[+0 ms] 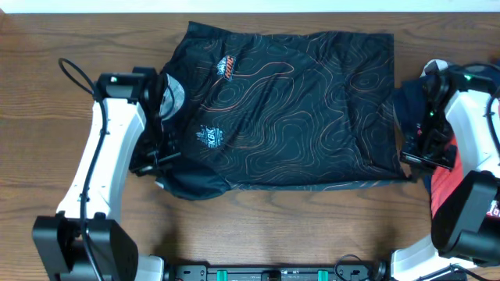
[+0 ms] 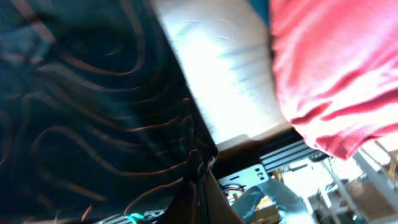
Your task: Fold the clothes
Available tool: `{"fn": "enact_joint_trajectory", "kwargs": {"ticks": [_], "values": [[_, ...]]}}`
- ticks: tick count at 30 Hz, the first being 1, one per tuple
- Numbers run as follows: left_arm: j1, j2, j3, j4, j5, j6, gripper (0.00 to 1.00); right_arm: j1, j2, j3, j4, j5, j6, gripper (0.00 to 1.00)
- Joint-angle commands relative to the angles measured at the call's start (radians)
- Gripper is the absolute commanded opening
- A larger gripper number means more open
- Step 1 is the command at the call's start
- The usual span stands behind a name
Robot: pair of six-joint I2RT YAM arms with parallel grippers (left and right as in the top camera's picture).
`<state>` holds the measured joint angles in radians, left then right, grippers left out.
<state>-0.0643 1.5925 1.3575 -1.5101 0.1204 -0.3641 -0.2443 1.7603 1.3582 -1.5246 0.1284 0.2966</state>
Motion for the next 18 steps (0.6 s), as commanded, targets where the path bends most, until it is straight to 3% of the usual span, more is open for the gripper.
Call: {"fn": "enact_joint_trajectory", "kwargs": {"ticks": [1, 11, 18], "values": [[0.002, -0.071, -0.072, -0.007, -0.032, 0.008, 0.06, -0.044, -0.031, -0.016, -0.001, 0.067, 0.040, 0.01], [0.002, -0.273, -0.196, -0.003, -0.027, -0.015, 0.06, -0.062, -0.146, -0.034, -0.029, 0.077, 0.039, 0.01], [0.002, -0.267, -0.196, 0.274, -0.027, -0.019, 0.06, -0.029, -0.151, -0.034, 0.128, -0.029, -0.003, 0.01]]}}
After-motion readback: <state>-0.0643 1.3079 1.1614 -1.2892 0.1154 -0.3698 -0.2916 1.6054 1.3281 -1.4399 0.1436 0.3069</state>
